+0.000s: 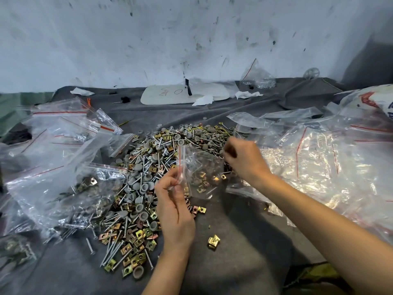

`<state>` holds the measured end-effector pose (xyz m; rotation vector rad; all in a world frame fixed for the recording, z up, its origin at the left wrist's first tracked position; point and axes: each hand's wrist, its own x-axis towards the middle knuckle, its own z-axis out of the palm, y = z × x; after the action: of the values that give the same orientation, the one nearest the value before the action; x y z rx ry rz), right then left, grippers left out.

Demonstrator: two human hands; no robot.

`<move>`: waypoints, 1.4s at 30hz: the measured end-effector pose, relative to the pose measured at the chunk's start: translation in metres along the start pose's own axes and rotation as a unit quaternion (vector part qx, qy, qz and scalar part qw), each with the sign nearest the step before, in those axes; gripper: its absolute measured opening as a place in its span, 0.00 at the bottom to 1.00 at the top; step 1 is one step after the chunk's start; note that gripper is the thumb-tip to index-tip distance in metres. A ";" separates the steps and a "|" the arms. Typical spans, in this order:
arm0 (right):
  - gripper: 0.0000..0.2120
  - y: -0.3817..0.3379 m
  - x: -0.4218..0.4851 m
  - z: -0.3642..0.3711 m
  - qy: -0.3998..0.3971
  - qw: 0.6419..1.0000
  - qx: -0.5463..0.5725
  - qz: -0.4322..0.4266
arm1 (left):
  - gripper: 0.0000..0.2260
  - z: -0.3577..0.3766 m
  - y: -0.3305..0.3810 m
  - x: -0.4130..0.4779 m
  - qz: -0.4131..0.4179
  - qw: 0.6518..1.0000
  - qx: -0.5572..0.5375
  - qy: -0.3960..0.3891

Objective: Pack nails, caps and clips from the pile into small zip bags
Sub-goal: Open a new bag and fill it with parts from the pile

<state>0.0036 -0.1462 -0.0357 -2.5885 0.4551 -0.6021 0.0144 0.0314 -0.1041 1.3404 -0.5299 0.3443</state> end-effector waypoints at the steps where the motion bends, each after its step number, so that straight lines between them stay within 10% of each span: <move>1: 0.05 -0.007 0.001 -0.009 0.039 0.995 0.091 0.015 | 0.14 0.001 0.001 0.000 0.017 1.000 0.017 -0.008; 6: 0.09 -0.062 -0.003 -0.051 0.088 0.930 0.339 -0.112 | 0.09 0.002 0.001 0.000 0.096 0.991 0.071 -0.060; 15: 0.05 -0.080 -0.017 -0.046 -0.073 0.959 0.071 -0.263 | 0.11 0.003 0.001 -0.001 0.111 0.986 0.098 -0.071; 23: 0.03 -0.049 0.003 -0.050 0.044 0.974 0.189 -0.115 | 0.06 0.002 -0.001 -0.001 0.104 0.990 0.070 -0.056; 33: 0.10 0.022 0.004 0.000 -0.110 0.993 0.036 0.036 | 0.09 0.002 0.001 -0.001 0.087 0.994 0.068 -0.027; 42: 0.08 0.023 0.000 0.017 -0.143 0.966 -0.203 -0.074 | 0.08 0.002 0.001 0.000 0.081 0.994 0.072 -0.029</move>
<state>0.0071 -0.1596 -0.0604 -3.0593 0.3152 -0.1826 0.0137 0.0296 -0.1033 1.4536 -0.6763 0.4853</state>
